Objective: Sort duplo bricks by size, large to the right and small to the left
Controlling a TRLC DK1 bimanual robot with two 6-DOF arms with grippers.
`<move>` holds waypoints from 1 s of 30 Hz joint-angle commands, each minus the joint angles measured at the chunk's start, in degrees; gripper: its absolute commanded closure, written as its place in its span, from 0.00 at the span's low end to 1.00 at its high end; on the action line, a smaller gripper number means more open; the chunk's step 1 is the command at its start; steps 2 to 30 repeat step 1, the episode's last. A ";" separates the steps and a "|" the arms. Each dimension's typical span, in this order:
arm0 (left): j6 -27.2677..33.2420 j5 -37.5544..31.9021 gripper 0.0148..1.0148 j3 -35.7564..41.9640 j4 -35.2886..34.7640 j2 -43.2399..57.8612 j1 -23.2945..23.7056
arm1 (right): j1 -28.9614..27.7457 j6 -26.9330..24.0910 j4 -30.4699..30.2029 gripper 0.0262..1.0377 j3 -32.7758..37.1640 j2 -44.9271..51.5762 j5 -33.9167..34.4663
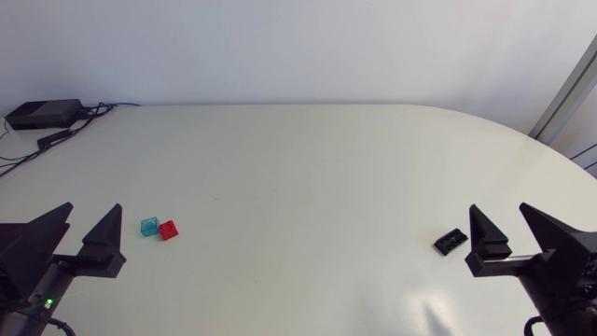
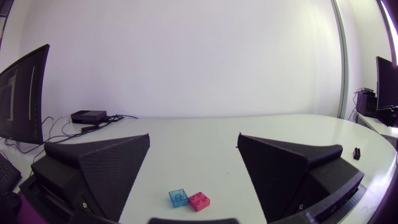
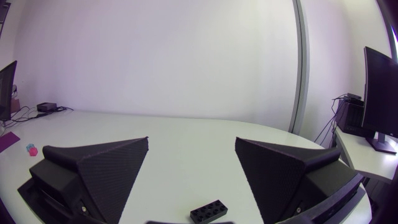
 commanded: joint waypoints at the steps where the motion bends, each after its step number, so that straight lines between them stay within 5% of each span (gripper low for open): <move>1: -1.80 -0.34 0.04 -1.32 0.80 -0.45 -0.34 | 0.34 1.87 -0.21 0.03 -2.39 -0.40 0.36; 30: -1.80 -0.34 0.04 -1.32 0.80 -0.45 -0.34 | 0.34 1.87 -0.21 0.03 -2.39 -0.40 0.36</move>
